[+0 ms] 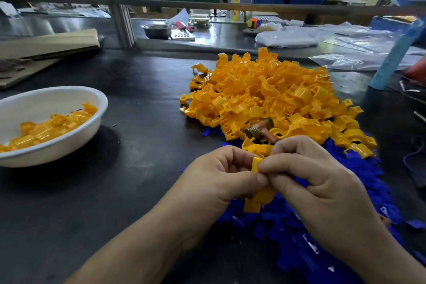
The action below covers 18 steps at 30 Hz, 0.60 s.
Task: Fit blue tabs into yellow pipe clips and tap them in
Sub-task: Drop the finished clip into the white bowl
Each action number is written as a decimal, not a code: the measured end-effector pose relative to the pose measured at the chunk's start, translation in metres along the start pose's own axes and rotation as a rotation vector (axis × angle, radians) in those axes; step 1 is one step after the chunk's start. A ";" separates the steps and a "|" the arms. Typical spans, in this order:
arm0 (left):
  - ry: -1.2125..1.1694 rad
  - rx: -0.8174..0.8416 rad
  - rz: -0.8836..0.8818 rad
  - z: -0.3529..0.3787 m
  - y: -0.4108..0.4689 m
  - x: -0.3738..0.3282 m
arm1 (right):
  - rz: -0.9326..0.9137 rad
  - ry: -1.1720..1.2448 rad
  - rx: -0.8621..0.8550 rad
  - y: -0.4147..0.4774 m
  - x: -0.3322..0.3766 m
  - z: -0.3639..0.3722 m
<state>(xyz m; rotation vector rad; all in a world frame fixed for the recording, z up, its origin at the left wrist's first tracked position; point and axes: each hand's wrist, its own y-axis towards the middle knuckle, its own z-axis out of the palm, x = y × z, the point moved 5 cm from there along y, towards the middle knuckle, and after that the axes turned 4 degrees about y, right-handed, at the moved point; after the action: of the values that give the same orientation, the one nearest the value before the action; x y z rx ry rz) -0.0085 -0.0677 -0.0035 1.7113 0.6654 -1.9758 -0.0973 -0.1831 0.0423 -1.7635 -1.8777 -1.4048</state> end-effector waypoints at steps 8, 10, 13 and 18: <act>-0.033 0.018 0.057 0.000 0.001 -0.002 | 0.276 0.518 0.031 0.000 -0.017 0.005; -0.025 -0.001 0.053 0.000 0.001 -0.002 | 0.348 0.575 0.005 -0.001 -0.023 0.008; -0.017 -0.019 0.047 0.001 0.002 0.000 | 0.411 0.627 -0.037 -0.002 -0.030 0.009; -0.048 -0.057 0.025 0.001 0.002 0.001 | 0.375 0.522 -0.049 -0.002 -0.025 0.006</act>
<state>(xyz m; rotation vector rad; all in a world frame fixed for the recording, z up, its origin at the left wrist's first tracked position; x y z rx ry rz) -0.0081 -0.0701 -0.0048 1.6263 0.6736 -1.9554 -0.0898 -0.1951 0.0211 -1.4738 -1.1883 -1.5689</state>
